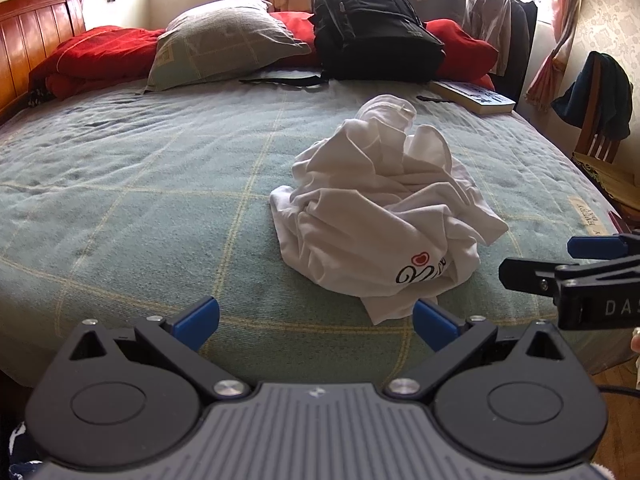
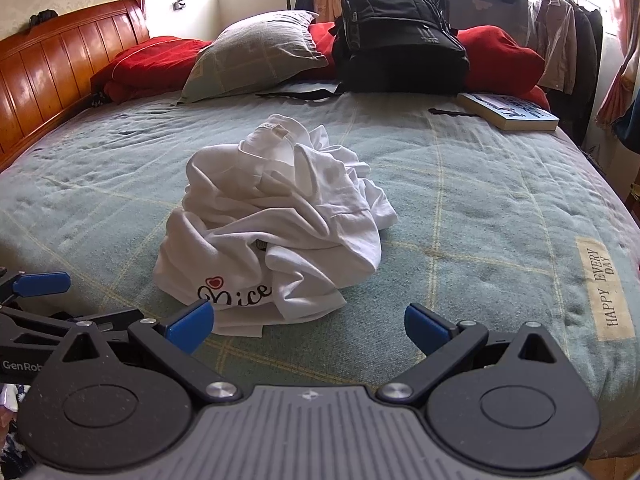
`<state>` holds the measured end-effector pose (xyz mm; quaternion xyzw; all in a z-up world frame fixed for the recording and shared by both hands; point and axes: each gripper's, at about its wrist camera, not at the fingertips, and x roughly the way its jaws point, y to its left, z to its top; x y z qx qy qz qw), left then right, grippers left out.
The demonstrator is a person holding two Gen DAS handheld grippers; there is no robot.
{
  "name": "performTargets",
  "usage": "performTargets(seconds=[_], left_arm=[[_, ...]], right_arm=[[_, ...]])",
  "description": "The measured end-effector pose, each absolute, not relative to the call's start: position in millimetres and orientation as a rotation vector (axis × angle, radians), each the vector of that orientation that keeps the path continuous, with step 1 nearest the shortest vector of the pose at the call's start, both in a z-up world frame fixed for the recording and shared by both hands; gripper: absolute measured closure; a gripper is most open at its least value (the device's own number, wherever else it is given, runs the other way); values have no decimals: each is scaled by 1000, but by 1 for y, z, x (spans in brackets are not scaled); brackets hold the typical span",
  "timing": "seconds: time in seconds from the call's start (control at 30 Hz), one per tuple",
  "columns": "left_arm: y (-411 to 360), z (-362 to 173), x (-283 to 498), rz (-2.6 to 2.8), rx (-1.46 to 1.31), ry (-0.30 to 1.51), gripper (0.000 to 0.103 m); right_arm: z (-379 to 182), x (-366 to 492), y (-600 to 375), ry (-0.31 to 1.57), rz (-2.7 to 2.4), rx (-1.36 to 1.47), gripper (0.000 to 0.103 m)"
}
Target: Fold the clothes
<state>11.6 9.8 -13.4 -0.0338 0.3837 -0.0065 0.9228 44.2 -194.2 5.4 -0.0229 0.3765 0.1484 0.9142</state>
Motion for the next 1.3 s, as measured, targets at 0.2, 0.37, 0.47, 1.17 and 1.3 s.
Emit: performTargets(seconds=[0.2, 0.37, 0.47, 1.17, 1.3], left_arm=[[8, -20, 20, -15, -71, 806, 1], [9, -23, 26, -16, -68, 805, 1], [9, -23, 32, -22, -62, 812, 1], [17, -5, 83, -114, 94, 781, 1], [15, -4, 89, -178, 134, 747, 1]], right_arm=[[0, 56, -201, 784, 305, -37, 0], [-4, 66, -200, 798, 316, -51, 0], [-4, 72, -198, 793, 336, -56, 0], [13, 135, -193, 786, 436, -141, 5], [13, 144, -191, 794, 468, -165, 12]])
